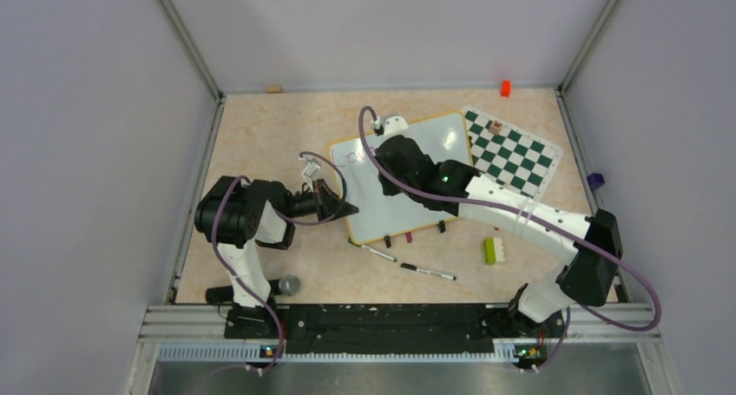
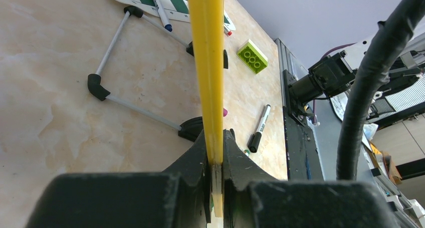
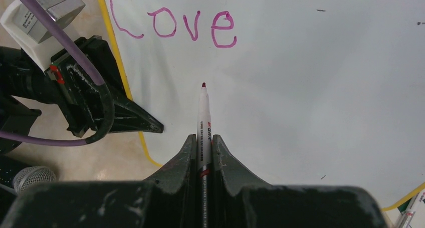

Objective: Write a sentence on the whiteboard

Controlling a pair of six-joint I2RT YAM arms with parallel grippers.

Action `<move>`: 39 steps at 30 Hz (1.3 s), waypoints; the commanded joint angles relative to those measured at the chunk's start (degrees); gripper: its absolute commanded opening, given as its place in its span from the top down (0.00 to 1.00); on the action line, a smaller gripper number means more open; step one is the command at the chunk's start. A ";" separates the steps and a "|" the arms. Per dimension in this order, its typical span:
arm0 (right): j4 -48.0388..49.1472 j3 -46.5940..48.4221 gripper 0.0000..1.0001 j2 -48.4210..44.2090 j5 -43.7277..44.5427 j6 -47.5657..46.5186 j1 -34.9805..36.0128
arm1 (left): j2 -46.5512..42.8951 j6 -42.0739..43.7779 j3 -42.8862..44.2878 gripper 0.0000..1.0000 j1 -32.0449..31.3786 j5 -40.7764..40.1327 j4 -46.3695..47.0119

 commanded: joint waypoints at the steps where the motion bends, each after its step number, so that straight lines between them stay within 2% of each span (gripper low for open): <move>1: 2.81 0.54 1.00 -0.04 1.78 0.14 0.70 | -0.58 3.73 -0.40 1.00 -1.10 2.49 3.17; 18: 4.39 -0.01 1.00 1.54 -1.21 0.21 0.80 | -0.23 3.82 -0.22 1.00 -1.14 2.52 3.17; 30: 1.85 1.38 1.00 2.55 6.05 -0.29 2.40 | -0.25 3.88 -0.16 1.00 -1.14 2.76 3.23; 39: 0.78 4.13 1.00 5.19 5.31 -0.63 2.36 | -0.32 3.86 -0.24 1.00 -1.14 2.70 3.18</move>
